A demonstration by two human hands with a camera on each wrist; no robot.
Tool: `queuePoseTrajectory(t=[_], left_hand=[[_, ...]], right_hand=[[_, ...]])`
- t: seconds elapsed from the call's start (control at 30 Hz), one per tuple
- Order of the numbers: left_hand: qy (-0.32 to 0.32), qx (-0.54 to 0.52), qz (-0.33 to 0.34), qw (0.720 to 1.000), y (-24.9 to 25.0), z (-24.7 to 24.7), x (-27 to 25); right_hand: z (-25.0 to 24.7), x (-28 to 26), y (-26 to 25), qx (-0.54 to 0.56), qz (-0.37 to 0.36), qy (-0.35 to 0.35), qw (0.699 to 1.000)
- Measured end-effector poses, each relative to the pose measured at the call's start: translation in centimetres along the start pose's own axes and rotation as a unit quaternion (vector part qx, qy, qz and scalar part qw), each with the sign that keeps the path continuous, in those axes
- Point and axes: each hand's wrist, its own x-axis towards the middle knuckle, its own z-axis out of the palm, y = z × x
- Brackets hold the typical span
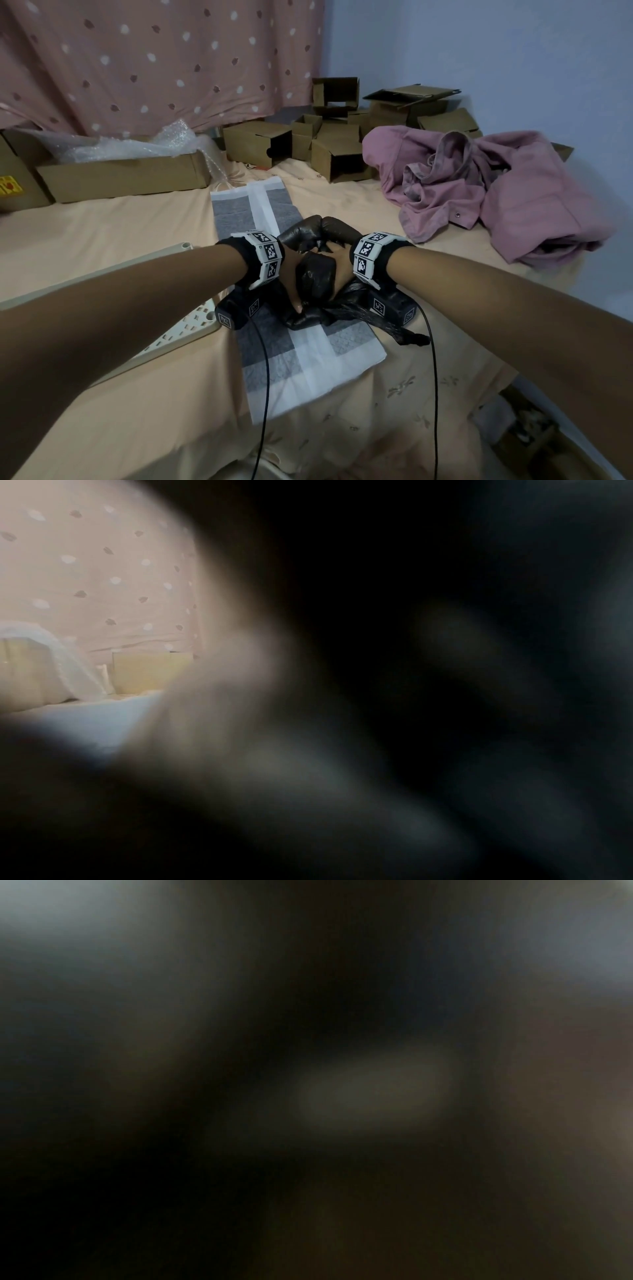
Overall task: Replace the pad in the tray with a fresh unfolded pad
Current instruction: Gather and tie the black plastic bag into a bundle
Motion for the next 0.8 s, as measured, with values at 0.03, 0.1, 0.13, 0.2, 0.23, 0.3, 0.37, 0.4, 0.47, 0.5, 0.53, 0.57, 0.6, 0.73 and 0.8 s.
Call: queuePoseTrajectory(t=[0.03, 0.1, 0.13, 0.2, 0.23, 0.3, 0.37, 0.4, 0.47, 0.5, 0.53, 0.57, 0.6, 0.73, 0.8], left_hand=[[0.003, -0.001, 0.002, 1.0, 0.1, -0.1, -0.3], [0.019, 0.001, 0.008, 1.0, -0.1, -0.5, -1.0], [0.026, -0.004, 0.0, 1.0, -0.6, -1.0, -1.3], [0.03, -0.022, -0.009, 0.999, -1.3, -2.0, -2.5], [0.017, -0.039, -0.005, 0.999, -1.4, -2.6, -3.5], [-0.025, -0.074, 0.011, 0.997, -1.8, -4.0, -5.5], [-0.031, -0.111, 0.037, 0.993, -2.4, -5.6, -7.5], [-0.001, -0.124, 0.036, 0.992, -2.3, -6.3, -8.5], [0.117, -0.113, 0.008, 0.987, -2.2, -7.5, -9.8], [0.162, -0.091, -0.008, 0.983, -1.9, -7.7, -10.0], [0.174, -0.072, -0.03, 0.982, -1.8, -7.5, -9.5], [0.159, -0.057, -0.047, 0.984, -1.3, -7.1, -8.9], [0.129, -0.042, -0.061, 0.989, -1.0, -6.3, -7.7], [0.079, 0.066, -0.112, 0.988, -0.2, -2.8, -2.6], [0.081, 0.097, -0.116, 0.985, -0.2, -1.3, -0.9]], right_hand=[[-0.9, -1.6, -0.6, -0.003, -0.012, -0.04, 0.999], [-2.7, -4.2, -1.4, 0.035, -0.045, -0.116, 0.992], [-3.7, -5.5, -1.4, 0.081, -0.05, -0.14, 0.986], [-5.0, -7.4, -0.9, 0.128, -0.058, -0.141, 0.98], [-5.7, -8.3, -0.8, 0.13, -0.055, -0.132, 0.981], [-7.3, -9.8, -0.6, 0.138, -0.047, -0.105, 0.984], [-8.9, -11.1, -0.2, 0.144, -0.056, -0.041, 0.987], [-9.5, -11.8, -0.1, 0.147, -0.062, -0.002, 0.987], [-9.9, -12.1, 0.0, 0.137, -0.06, 0.069, 0.986], [-9.6, -11.8, 0.1, 0.121, -0.049, 0.083, 0.988], [-9.0, -11.4, 0.0, 0.109, -0.038, 0.081, 0.99], [-8.2, -10.7, -0.2, 0.099, -0.023, 0.066, 0.993], [-7.2, -9.8, -0.4, 0.081, -0.004, 0.049, 0.995], [-3.5, -7.1, -0.5, -0.01, 0.055, 0.016, 0.998], [-2.0, -6.5, -0.7, -0.019, 0.04, 0.011, 0.999]])
